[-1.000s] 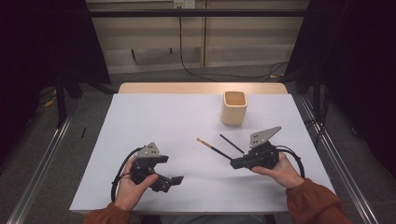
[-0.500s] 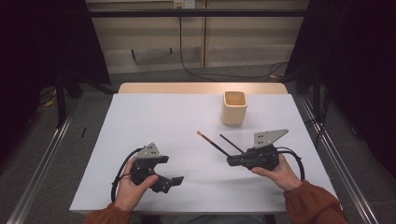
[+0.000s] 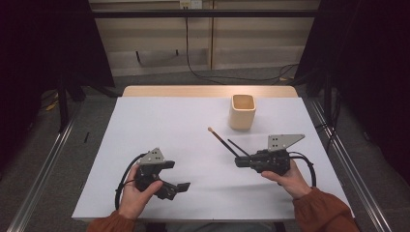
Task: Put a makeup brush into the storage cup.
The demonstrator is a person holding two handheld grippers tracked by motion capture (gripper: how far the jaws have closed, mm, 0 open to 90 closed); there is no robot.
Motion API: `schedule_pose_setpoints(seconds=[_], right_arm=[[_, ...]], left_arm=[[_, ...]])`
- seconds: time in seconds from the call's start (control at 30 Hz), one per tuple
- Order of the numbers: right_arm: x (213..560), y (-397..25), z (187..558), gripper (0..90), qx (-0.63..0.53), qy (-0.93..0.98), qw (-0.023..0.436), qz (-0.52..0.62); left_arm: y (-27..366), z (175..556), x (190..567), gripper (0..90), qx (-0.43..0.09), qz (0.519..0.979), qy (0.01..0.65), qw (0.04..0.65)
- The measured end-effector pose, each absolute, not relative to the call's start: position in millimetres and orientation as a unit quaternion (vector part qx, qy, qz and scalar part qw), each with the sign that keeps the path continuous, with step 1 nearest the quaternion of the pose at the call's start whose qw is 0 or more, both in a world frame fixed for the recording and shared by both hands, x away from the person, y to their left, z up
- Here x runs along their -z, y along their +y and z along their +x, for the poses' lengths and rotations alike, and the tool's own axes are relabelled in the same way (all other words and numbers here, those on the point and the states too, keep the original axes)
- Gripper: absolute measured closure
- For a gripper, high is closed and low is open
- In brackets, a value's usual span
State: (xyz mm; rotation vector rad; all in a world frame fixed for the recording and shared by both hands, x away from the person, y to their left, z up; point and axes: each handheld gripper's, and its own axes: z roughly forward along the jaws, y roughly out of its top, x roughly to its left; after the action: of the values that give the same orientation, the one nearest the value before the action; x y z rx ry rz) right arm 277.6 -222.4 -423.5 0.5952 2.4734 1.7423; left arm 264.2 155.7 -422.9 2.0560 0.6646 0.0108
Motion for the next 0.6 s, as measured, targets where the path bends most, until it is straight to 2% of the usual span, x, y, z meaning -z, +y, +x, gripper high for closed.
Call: schedule_pose_setpoints(seconds=[0.17, 0.6], right_arm=[[424, -222, 278, 86.0, -0.564, 0.803, 0.03, 0.192], [423, -221, 277, 86.0, -0.564, 0.804, 0.028, 0.188]], left_arm=[[158, 264, 422, 3.1, 0.011, 0.832, 0.245, 0.498], [165, 262, 416, 3.2, -0.026, 0.812, 0.254, 0.524]])
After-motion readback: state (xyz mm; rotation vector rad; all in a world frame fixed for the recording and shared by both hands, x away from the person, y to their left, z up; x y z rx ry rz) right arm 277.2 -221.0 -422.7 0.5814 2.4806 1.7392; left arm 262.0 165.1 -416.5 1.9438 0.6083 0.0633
